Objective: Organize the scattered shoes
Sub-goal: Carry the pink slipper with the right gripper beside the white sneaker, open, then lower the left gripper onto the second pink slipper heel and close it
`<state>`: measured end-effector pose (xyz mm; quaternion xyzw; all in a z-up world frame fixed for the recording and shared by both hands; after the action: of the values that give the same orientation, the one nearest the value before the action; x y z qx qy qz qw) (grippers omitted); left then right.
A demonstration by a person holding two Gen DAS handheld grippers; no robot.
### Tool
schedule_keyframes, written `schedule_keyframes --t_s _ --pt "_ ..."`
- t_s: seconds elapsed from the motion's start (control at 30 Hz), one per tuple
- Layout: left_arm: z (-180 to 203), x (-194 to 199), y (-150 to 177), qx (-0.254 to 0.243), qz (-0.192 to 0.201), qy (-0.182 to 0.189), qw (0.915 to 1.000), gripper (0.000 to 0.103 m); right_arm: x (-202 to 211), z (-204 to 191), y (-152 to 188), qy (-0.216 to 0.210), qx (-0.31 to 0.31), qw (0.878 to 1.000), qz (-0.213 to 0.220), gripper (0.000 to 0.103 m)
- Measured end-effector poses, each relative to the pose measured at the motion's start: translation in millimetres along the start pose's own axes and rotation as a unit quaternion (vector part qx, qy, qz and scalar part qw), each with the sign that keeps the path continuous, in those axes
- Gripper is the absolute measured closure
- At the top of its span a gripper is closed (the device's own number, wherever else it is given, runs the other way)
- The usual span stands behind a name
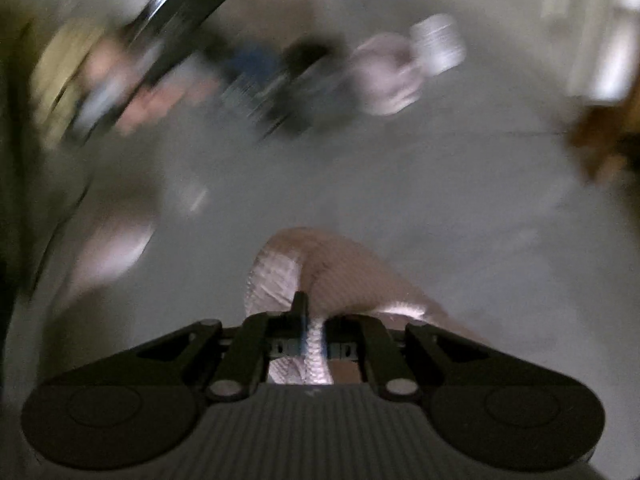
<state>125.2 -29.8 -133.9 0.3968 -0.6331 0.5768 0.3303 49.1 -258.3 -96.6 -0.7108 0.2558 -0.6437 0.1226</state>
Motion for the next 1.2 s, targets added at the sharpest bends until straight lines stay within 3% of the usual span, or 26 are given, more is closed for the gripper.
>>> schedule_keyframes --t_s 0.07,0.17,0.27,0.33,0.4,0.43,0.5,0.6,0.67,0.73,0.8,0.9,1.0,1.07,1.17,1.2 --pt "3 0 1 -0.005 0.000 0.000 1.0000 0.000 -26 -29 17 -0.054 0.068 0.994 -0.072 0.095" --pt "6 2 2 -0.007 0.000 0.002 1.0000 0.000 -57 -65 39 -0.120 0.171 0.964 -0.168 0.095" --pt "6 6 3 -0.010 0.004 0.003 0.9999 0.000 -68 -80 46 -0.141 0.228 0.943 -0.199 0.093" --pt "3 7 3 -0.009 0.007 -0.001 0.9999 0.000 -70 -75 43 -0.133 0.221 0.943 -0.208 0.087" --pt "-1 7 3 -0.002 0.006 0.000 1.0000 0.000 -74 -60 39 -0.092 0.191 0.948 -0.235 0.051" --pt "-3 7 3 0.001 0.005 0.001 1.0000 0.000 -77 -51 36 -0.062 0.177 0.949 -0.252 0.014" --pt "-5 8 3 0.006 0.007 0.002 1.0000 0.000 -75 -39 32 -0.016 0.157 0.950 -0.269 0.009" --pt "-8 8 1 0.008 0.012 0.003 0.9999 0.000 -48 -26 20 0.022 0.093 0.971 -0.220 0.009" --pt "-8 8 -3 0.006 0.016 0.005 0.9998 0.000 -21 -8 13 0.070 -0.010 0.984 -0.161 0.009" --pt "-11 7 -14 0.002 0.032 0.002 0.9995 0.000 -2 -3 10 0.103 -0.075 0.986 -0.105 0.009" --pt "-16 7 -32 -0.005 0.061 -0.006 0.9981 0.000 23 -3 8 0.151 -0.159 0.975 -0.024 0.009" --pt "-23 7 -60 -0.014 0.105 -0.017 0.9942 0.000 45 -23 12 0.199 -0.261 0.942 0.076 0.009" --pt "-32 0 -89 -0.045 0.146 -0.034 0.9877 0.000 32 -56 18 0.193 -0.310 0.925 0.108 0.009" --pt "-42 -11 -113 -0.082 0.171 -0.053 0.9805 0.000 21 -75 25 0.164 -0.328 0.925 0.103 0.009" --pt "-64 -30 -134 -0.107 0.164 -0.090 0.9766 0.000 9 -79 20 0.160 -0.327 0.928 0.080 0.009" --pt "-79 -46 -143 -0.118 0.142 -0.116 0.9759 0.000 9 -79 18 0.162 -0.331 0.926 0.081 0.009"
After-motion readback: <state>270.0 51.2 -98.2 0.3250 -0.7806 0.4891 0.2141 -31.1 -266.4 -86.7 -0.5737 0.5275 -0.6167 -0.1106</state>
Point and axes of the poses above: each gripper's, at about its wrist camera, not at the fingertips, and x roughly against the way its jaws point, z to its right, y to its underside, the point moved 8 cm from there along -x, roughly the way its jaws point, and after that the axes turned 9 degrees about x, right-handed, at the moved point
